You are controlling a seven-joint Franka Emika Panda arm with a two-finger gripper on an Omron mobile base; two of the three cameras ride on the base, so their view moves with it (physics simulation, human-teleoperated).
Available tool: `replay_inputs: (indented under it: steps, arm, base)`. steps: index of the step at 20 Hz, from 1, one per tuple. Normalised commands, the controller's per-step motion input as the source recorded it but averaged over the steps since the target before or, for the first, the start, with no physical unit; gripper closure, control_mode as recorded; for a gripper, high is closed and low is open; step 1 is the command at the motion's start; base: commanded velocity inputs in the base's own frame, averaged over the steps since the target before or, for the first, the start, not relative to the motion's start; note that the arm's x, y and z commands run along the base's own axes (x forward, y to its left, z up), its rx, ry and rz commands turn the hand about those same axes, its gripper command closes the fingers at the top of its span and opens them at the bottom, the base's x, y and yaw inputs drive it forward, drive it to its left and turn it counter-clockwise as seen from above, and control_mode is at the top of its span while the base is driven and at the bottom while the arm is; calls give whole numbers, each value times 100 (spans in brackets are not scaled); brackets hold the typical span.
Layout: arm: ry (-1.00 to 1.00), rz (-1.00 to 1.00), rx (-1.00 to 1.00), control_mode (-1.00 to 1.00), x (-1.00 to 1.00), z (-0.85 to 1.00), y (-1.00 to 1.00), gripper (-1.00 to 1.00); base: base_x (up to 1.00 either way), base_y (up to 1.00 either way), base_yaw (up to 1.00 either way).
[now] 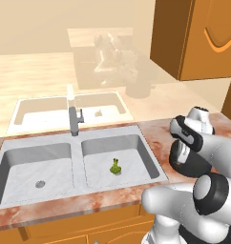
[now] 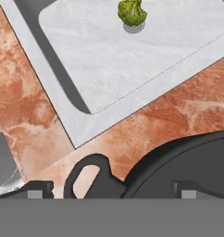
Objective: Dump the broccoli from the pot into the sink. Then turn on the water and wash the broccoli. Then turn off the water and put the broccoli back in the pot.
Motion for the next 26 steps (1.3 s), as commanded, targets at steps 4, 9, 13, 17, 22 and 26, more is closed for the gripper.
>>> replay_inputs:
  steps: [4,9,13,17,22,26]
  arm:
    - [-3,-9,0,-100,0,17,24,-100]
    - [0,-12,-1,-100,0,4,14,-100]
    - [-5,-15,0,-100,-10,37,17,-100]
    - [-13,-15,0,-100,-29,74,40,-100]
    - [-11,-8,0,-100,-34,70,64,-100]
    - [-8,-1,0,-100,-31,34,94,-100]
  base:
    - [0,0,0]
    - [0,0,0]
    - [0,0,0]
    - [0,0,0]
    - [0,0,0]
    - [0,0,0]
